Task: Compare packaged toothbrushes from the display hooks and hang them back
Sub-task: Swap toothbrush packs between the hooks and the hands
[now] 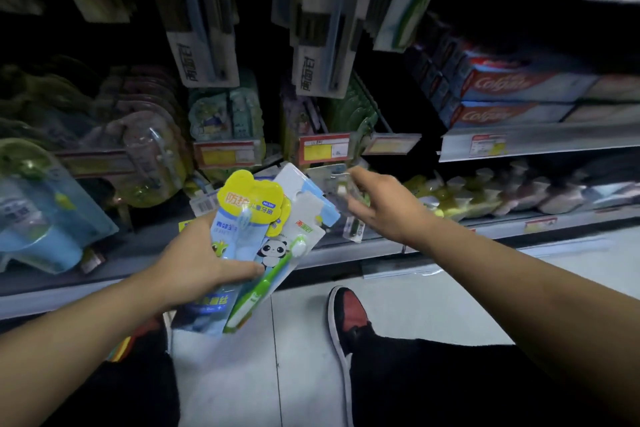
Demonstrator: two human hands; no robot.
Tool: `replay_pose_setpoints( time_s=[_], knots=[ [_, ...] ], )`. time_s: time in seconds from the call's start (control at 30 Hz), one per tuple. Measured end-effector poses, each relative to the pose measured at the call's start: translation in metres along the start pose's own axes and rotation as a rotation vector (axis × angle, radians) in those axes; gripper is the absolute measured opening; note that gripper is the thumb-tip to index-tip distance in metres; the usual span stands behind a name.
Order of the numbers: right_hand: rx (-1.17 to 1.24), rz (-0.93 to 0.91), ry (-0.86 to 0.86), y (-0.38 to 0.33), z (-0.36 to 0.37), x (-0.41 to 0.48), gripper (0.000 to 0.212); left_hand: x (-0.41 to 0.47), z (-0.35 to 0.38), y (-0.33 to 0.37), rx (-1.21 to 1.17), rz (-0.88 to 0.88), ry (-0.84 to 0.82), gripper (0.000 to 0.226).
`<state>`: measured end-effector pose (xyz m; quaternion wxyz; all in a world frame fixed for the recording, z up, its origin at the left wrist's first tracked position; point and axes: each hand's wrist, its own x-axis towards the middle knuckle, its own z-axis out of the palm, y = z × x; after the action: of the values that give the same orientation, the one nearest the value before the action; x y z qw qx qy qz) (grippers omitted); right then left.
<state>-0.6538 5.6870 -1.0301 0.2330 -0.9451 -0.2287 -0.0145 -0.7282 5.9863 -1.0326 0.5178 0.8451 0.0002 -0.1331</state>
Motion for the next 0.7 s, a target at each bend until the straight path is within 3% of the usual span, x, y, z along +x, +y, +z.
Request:
replay_pose_setpoints(
  time_s=[0.17, 0.23, 0.53, 0.7],
  knots=[
    [0.255, 0.096, 0.109, -0.023, -0.058, -0.012, 0.019, -0.01, -0.005, 0.049, -0.067, 0.169, -0.025, 0.056],
    [0.358, 0.113, 0.177, -0.035, -0.081, -0.012, 0.026, -0.009, -0.01, 0.07, -0.11, 0.224, -0.001, 0.056],
    [0.956, 0.371, 0.582, -0.048, -0.15, 0.011, 0.013, 0.032, -0.012, 0.149, -0.407, 0.377, 0.172, 0.05],
    [0.997, 0.41, 0.65, -0.045, -0.157, 0.026, 0.022, 0.052, 0.006, 0.177, -0.471, 0.421, 0.135, 0.048]
  ],
)
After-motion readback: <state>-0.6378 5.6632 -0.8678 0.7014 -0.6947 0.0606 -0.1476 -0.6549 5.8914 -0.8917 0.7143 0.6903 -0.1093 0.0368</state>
